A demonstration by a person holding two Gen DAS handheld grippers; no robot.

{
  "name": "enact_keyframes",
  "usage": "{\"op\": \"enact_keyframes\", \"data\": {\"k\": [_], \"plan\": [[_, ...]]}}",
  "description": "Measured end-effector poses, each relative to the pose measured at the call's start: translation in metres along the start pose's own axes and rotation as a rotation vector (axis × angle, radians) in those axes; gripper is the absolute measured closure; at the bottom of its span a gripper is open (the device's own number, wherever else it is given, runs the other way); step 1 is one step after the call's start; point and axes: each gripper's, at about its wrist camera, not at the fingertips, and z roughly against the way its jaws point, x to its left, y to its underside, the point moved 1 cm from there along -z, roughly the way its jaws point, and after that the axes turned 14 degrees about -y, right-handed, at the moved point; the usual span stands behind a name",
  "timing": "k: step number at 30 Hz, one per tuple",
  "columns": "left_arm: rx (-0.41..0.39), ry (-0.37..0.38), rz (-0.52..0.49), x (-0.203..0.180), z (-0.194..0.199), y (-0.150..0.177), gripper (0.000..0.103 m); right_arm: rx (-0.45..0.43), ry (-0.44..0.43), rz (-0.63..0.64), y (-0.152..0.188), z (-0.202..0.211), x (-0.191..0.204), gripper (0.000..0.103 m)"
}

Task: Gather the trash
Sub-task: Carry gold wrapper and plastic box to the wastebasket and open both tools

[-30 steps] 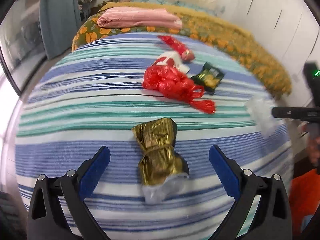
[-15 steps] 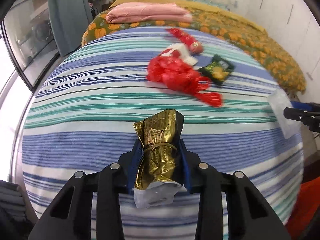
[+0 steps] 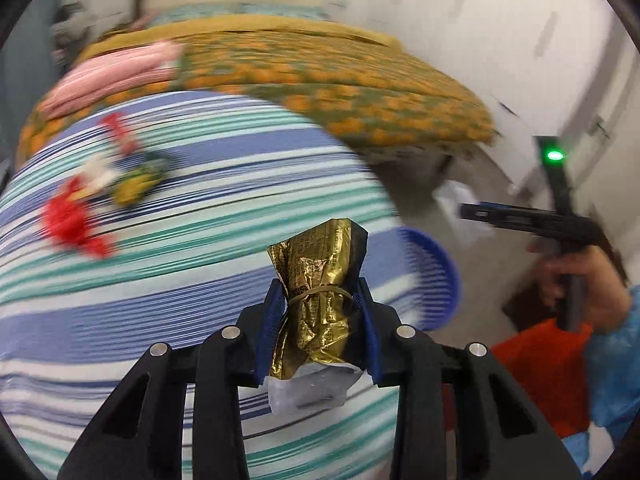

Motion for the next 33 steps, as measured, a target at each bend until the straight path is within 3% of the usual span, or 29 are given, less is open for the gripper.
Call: {"op": "enact_keyframes", "data": {"k": [6, 11, 19, 21, 22, 23, 24, 29, 33], "plan": [[0.036, 0.089, -0.106, -0.115, -0.040, -0.024, 0.067, -0.025, 0.050, -0.100, 0.008, 0.002, -0.074, 0.043], [0.100, 0.081, -0.136, -0.179, -0.099, -0.028, 0.066, -0.053, 0.033, -0.177, 0.022, -0.001, -0.123, 0.042], [0.180, 0.058, -0.131, -0.216, -0.185, -0.025, 0.064, -0.058, -0.029, -0.217, 0.025, -0.005, -0.145, 0.042], [0.173, 0.045, -0.120, -0.217, -0.197, -0.027, 0.051, -0.067, -0.056, -0.238, 0.024, -0.007, -0.148, 0.039], [0.171, 0.029, -0.109, -0.216, -0.202, -0.029, 0.035, -0.074, -0.068, -0.246, 0.023, -0.007, -0.150, 0.033], [0.166, 0.017, -0.093, -0.214, -0.205, -0.032, 0.031, -0.096, -0.069, -0.259, 0.022, -0.005, -0.152, 0.018], [0.164, 0.016, -0.083, -0.211, -0.204, -0.035, 0.030, -0.120, -0.067, -0.266, 0.021, -0.002, -0.153, 0.016], [0.080, 0.028, -0.090, -0.207, -0.169, -0.044, 0.014, -0.174, -0.041, -0.270, 0.015, 0.008, -0.153, 0.015], [-0.022, 0.006, -0.121, -0.192, -0.116, -0.040, 0.010, -0.203, 0.055, -0.229, 0.013, 0.014, -0.144, 0.011]]}}
